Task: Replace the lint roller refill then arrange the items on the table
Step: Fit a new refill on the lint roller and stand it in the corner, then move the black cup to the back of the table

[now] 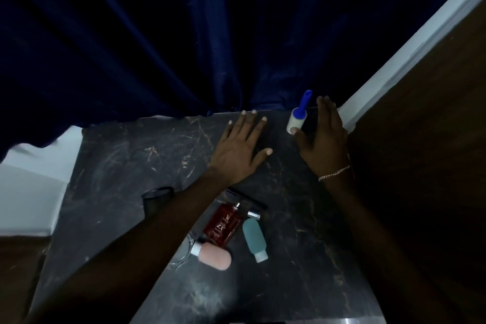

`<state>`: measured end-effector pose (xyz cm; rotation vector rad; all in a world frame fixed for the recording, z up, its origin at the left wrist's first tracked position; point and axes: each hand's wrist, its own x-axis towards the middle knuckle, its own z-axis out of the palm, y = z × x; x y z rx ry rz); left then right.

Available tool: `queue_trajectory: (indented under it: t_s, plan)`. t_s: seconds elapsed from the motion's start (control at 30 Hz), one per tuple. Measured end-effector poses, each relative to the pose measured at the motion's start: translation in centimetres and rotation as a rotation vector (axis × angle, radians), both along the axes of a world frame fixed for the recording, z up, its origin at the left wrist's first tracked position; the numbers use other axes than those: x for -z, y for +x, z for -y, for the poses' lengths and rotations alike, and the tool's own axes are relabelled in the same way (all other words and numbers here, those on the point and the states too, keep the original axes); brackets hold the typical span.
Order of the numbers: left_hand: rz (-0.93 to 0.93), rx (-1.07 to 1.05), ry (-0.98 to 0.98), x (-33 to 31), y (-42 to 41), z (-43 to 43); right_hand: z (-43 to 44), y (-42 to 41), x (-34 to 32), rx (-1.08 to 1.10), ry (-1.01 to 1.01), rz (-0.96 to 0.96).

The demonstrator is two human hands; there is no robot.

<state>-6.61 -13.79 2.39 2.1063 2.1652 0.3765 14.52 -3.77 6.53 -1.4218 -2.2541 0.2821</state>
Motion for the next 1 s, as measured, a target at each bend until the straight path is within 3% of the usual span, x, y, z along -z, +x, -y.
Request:
queue_trajectory:
  t_s: [0.1,0.23,0.43,0.63,0.87,1.0]
  plan:
    - [-0.008,-0.041,-0.022,-1.2,-1.0,3.5,3.6,-0.8,-1.1,-0.038,0.041,-0.008]
    - [-0.013,-0.103,-0.019,-2.3,-2.6,8.7,7.8,-2.7,-1.9,-0.119,-0.108,-0.090]
    - [-0.024,-0.219,-0.043,-2.6,-5.3,16.4,12.2,-5.2,-1.4,-0.240,-0.150,-0.125]
    - [0.017,-0.364,-0.074,-2.1,-7.0,23.3,16.3,-7.6,0.0,-0.312,-0.224,-0.045]
    - [0.078,-0.459,-0.071,-0.5,-9.3,28.4,21.1,-10.7,2.1,-0.371,-0.299,-0.045]
    - [0.236,-0.562,-0.067,0.9,-11.1,29.1,23.2,-13.3,3.7,-0.348,-0.464,-0.087]
